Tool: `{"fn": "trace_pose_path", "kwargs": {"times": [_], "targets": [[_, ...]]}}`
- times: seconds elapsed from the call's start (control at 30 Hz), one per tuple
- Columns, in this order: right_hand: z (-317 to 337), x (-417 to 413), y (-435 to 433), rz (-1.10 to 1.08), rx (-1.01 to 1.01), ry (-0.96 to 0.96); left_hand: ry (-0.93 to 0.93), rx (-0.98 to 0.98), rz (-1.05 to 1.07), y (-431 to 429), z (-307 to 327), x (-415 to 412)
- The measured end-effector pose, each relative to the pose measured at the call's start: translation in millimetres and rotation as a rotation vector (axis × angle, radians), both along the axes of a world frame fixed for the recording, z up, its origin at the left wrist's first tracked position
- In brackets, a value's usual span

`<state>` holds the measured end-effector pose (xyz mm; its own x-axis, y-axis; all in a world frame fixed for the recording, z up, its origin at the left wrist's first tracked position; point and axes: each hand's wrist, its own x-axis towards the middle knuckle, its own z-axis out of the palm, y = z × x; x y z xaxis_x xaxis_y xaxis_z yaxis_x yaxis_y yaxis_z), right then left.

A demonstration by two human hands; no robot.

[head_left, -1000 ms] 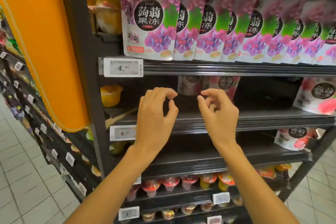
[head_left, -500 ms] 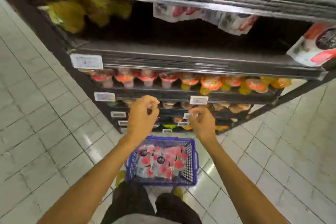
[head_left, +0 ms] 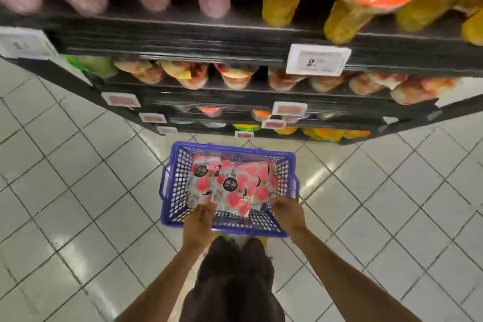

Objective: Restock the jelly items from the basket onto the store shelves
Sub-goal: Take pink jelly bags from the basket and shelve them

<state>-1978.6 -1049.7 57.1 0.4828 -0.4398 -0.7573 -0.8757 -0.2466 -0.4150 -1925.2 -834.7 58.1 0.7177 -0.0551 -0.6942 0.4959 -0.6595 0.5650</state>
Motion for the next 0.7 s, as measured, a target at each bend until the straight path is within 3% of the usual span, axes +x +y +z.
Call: {"fn": "trace_pose_path", "kwargs": {"times": [0.1, 0.33, 0.53, 0.6, 0.7], "targets": [[-77.6, -3.0, 6.2, -0.008, 0.042, 0.118, 0.098, 0.093, 0.013, 4.6, -77.6, -9.5], [-236.4, -3.7, 27.6, 0.046, 0.154, 0.286, 0.108, 0.161, -0.144, -6.9, -242.6, -0.3], [-325.7, 9.7, 39.6, 0.095, 0.287, 0.326, 0.135, 0.207, -0.262, -29.6, -331.9, 30.6], [-346.3, 7.6, 41.7, -0.082, 0.461, 0.319, 0.152, 0.313, -0.334, -35.2, -349.0, 35.5], [-363.1, -1.2, 43.7, -0.271, 0.473, 0.344, 0.165, 0.368, -0.339, -39.7, -358.0, 36.1]]}}
